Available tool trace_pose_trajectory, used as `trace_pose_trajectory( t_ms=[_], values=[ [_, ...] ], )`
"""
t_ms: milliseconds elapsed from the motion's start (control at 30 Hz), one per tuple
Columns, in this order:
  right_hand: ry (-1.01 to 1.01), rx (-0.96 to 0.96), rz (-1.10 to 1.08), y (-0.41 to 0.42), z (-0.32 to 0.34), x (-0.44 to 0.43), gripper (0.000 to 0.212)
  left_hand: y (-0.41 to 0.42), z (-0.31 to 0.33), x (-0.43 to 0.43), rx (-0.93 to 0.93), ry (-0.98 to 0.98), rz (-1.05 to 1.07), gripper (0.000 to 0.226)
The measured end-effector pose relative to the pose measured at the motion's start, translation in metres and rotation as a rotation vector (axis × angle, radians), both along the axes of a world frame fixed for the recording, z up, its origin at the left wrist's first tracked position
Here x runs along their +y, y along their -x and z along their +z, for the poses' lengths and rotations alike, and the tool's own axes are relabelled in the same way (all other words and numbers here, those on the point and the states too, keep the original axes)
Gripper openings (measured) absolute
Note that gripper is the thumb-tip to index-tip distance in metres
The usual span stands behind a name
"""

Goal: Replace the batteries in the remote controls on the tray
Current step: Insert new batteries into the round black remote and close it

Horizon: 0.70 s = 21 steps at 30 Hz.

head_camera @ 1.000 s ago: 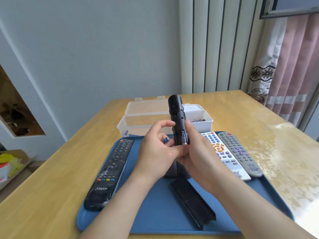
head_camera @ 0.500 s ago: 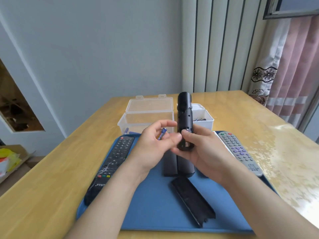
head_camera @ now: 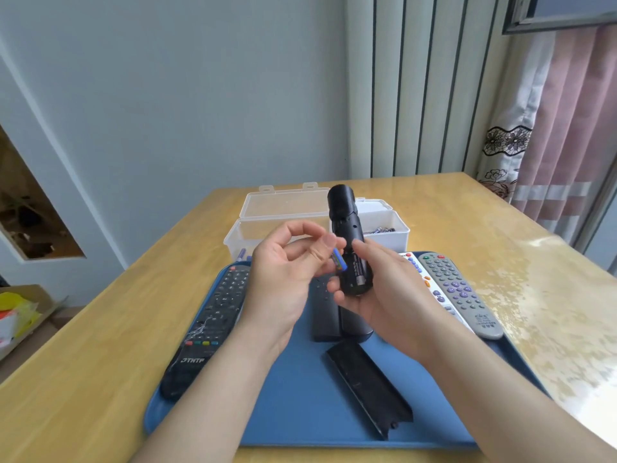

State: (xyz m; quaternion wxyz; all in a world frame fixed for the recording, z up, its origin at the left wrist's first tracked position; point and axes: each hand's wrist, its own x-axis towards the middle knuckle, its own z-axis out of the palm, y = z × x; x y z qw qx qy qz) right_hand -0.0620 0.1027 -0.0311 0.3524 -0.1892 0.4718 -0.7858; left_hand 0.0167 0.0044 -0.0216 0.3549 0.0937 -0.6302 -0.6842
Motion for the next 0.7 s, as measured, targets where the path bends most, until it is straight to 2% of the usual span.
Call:
trace_pose_trajectory(
  t_ms=[67, 233, 367, 533, 700],
  values=[
    [0.008, -0.013, -0.01, -0.002, 0.0, -0.001, 0.025, 0.0, 0.0, 0.003, -0.002, 0.045, 0.028, 0.02],
    [0.012, -0.027, -0.023, -0.007, 0.001, -0.003, 0.024, 0.004, -0.009, 0.001, -0.019, 0.172, 0.121, 0.013],
    [0.059, -0.037, -0.028, -0.006, 0.004, -0.001, 0.02, 0.005, -0.015, -0.008, -0.092, 0.446, 0.232, 0.011],
    [0.079, 0.025, 0.021, -0.004, 0.003, 0.0, 0.026, 0.003, -0.012, -0.008, -0.062, 0.626, 0.266, 0.017],
    [0.101, 0.024, 0.056, -0.002, 0.004, 0.001, 0.023, 0.004, -0.016, -0.01, -0.021, 0.881, 0.332, 0.017]
  ],
)
